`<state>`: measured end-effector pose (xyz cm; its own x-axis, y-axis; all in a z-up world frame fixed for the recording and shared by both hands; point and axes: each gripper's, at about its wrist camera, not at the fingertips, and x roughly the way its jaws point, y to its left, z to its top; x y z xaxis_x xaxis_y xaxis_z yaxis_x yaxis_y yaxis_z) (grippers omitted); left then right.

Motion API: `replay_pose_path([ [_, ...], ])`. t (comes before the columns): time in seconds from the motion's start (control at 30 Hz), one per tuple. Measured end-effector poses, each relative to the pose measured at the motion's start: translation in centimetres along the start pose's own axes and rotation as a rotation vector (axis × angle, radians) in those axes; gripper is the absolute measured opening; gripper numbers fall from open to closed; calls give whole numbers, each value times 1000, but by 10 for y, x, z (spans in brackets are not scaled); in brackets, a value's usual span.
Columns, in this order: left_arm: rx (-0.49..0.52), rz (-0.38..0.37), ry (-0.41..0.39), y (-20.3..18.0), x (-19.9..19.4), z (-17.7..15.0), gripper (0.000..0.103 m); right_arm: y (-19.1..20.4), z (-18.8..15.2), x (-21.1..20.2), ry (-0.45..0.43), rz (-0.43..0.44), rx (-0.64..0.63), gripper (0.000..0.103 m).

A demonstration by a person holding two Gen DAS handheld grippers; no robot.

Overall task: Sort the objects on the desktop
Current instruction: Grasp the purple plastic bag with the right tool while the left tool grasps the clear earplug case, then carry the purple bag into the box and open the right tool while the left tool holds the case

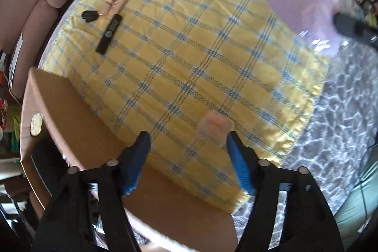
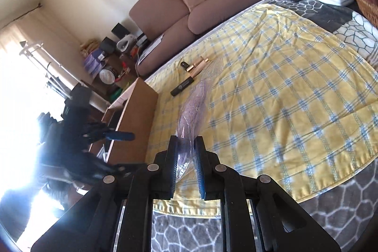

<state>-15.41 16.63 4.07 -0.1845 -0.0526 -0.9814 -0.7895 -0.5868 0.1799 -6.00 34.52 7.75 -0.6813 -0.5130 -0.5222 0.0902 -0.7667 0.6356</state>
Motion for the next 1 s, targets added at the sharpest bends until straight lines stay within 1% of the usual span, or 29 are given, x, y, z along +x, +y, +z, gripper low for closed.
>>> replay_pose_path([
  [0.07, 25, -4, 23, -4, 10, 3, 62, -4, 4, 0, 7, 2, 0, 14],
  [0.1, 43, -1, 40, -8, 18, 4, 65, -6, 5, 0, 10, 3, 1, 14],
  [0.27, 91, -30, 68, -15, 31, 2, 63, -15, 7, 2, 21, 1, 4, 14],
  [0.3, 86, -37, 74, -14, 34, 2, 56, -16, 7, 3, 23, 2, 5, 14],
  [0.33, 81, -56, 79, -14, 36, 1, 52, -16, 7, 3, 27, 2, 5, 14],
  [0.4, 77, -94, 64, -15, 32, -1, 33, -15, 6, 4, 34, 2, 0, 14],
  [0.47, 77, -81, 48, -17, 28, -4, 33, -13, 6, 5, 39, 0, -8, 14],
  [0.57, 56, -86, 22, -16, 18, -13, 32, -9, 4, 8, 43, 2, -21, 14],
  [0.67, 7, -97, -31, -8, -5, -26, 32, -2, 2, 11, 50, 4, -43, 14],
  [0.77, -63, -133, -126, 10, -44, -47, 32, 11, 0, 14, 49, 10, -84, 14],
  [0.8, -108, -159, -177, 22, -65, -62, 32, 17, -1, 14, 47, 17, -101, 14],
  [0.9, -199, -191, -264, 48, -106, -89, 32, 40, -4, 13, 44, 57, -155, 14],
  [0.93, -244, -204, -297, 64, -119, -105, 32, 50, -6, 12, 44, 74, -180, 14],
  [0.97, -279, -211, -317, 79, -126, -110, 32, 60, -9, 11, 42, 88, -201, 14],
  [1.0, -329, -214, -340, 91, -134, -130, 32, 69, -11, 11, 40, 109, -217, 14],
])
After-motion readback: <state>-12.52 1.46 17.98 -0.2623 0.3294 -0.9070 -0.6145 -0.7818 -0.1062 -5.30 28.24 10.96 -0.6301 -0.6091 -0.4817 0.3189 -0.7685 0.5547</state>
